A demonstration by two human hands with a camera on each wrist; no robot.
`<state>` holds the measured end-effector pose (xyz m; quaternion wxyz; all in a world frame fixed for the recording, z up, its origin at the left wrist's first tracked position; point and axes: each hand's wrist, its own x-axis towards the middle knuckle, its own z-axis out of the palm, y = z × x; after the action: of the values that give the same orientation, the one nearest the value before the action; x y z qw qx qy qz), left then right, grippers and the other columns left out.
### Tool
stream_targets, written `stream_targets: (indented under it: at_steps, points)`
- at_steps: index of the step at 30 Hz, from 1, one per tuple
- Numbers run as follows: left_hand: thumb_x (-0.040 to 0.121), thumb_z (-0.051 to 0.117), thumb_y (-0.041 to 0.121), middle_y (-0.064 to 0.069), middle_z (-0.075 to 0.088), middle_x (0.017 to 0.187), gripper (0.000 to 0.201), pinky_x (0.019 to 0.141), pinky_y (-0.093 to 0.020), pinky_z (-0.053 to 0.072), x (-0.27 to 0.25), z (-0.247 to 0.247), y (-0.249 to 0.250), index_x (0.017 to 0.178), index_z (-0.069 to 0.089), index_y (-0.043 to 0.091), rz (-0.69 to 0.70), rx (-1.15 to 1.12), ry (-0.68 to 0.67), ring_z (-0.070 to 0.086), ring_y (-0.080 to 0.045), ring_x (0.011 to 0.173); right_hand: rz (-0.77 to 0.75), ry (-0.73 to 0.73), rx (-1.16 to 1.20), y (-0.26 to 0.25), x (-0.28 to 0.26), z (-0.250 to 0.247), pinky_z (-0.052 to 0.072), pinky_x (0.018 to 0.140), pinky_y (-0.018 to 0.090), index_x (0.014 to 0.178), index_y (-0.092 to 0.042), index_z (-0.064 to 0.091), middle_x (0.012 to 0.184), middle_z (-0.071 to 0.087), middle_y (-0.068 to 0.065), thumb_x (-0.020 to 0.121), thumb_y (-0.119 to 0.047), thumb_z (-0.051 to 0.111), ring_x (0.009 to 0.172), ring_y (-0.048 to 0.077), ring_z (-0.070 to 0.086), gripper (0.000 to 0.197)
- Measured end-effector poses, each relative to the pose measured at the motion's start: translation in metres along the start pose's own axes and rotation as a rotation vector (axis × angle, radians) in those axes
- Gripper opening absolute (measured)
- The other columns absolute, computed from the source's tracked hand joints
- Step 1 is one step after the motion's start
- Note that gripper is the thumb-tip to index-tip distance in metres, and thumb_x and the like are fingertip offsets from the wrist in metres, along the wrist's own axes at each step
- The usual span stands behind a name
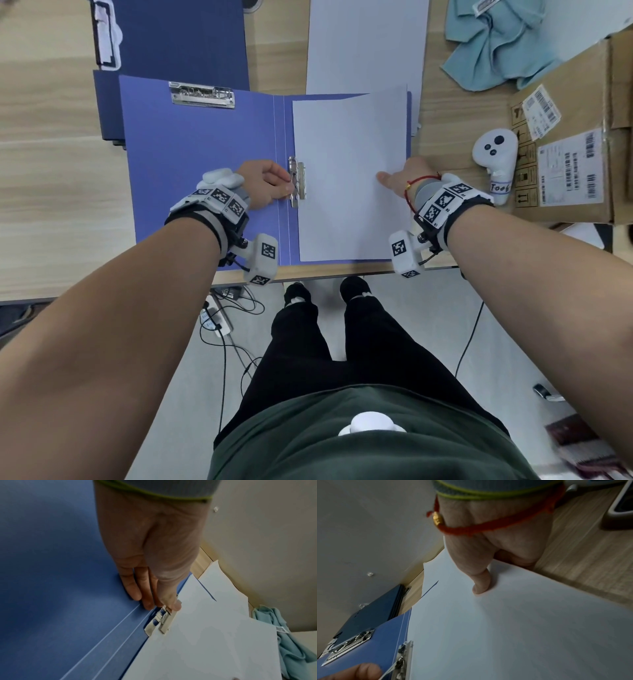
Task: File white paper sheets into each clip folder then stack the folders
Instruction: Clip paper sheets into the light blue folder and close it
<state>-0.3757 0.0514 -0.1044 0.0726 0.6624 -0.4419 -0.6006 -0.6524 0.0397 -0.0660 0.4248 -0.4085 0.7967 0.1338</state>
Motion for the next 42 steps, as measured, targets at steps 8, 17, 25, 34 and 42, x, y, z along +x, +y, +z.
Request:
stream_targets:
  at_steps: [8, 17, 25, 34, 42]
  points:
    - [0.069, 0.087, 0.040, 0.006, 0.066, 0.077, 0.034, 0.070, -0.030, 0.052, 0.002, 0.000, 0.008, 0.084, 0.062, 0.022, -0.047, 0.292, 0.036, 0.062, -0.017, 0.074, 0.002, 0.005, -0.028, 0.000, 0.002, 0.001, 0.043, 0.097, 0.039, 0.145, 0.001, 0.030, 0.142, 0.047, 0.018, 0.095, -0.044, 0.053, 0.127, 0.037, 0.048, 0.071]
    - [0.062, 0.089, 0.047, -0.003, 0.072, 0.091, 0.049, 0.086, -0.044, 0.057, 0.000, 0.010, 0.023, 0.093, 0.064, 0.019, -0.097, 0.537, 0.050, 0.069, -0.024, 0.089, -0.001, 0.004, -0.033, 0.001, 0.005, 0.003, 0.042, 0.098, 0.040, 0.148, 0.000, 0.027, 0.144, 0.045, 0.018, 0.095, -0.045, 0.052, 0.129, 0.038, 0.046, 0.074]
    - [0.066, 0.087, 0.045, -0.001, 0.066, 0.091, 0.047, 0.079, -0.036, 0.052, 0.002, 0.018, 0.028, 0.088, 0.055, 0.019, -0.119, 0.637, 0.044, 0.062, -0.022, 0.082, -0.017, 0.011, -0.006, 0.001, 0.009, 0.004, 0.041, 0.100, 0.039, 0.148, 0.001, 0.027, 0.146, 0.043, 0.018, 0.095, -0.042, 0.053, 0.131, 0.037, 0.044, 0.073]
    - [0.070, 0.085, 0.045, 0.000, 0.062, 0.091, 0.047, 0.077, -0.035, 0.050, 0.004, 0.016, 0.026, 0.093, 0.054, 0.018, -0.115, 0.661, 0.005, 0.058, -0.021, 0.081, -0.039, 0.042, 0.043, 0.007, 0.012, 0.004, 0.041, 0.099, 0.038, 0.146, -0.001, 0.031, 0.146, 0.043, 0.016, 0.090, -0.040, 0.063, 0.132, 0.035, 0.045, 0.076]
    - [0.069, 0.086, 0.042, 0.003, 0.058, 0.079, 0.046, 0.062, -0.029, 0.042, 0.003, 0.018, 0.026, 0.089, 0.053, 0.018, -0.123, 0.651, 0.023, 0.055, -0.020, 0.075, -0.026, 0.034, -0.093, 0.035, 0.008, -0.012, 0.050, 0.090, 0.037, 0.116, 0.005, 0.060, 0.113, 0.064, 0.020, 0.091, -0.024, 0.064, 0.103, 0.032, 0.061, 0.039]
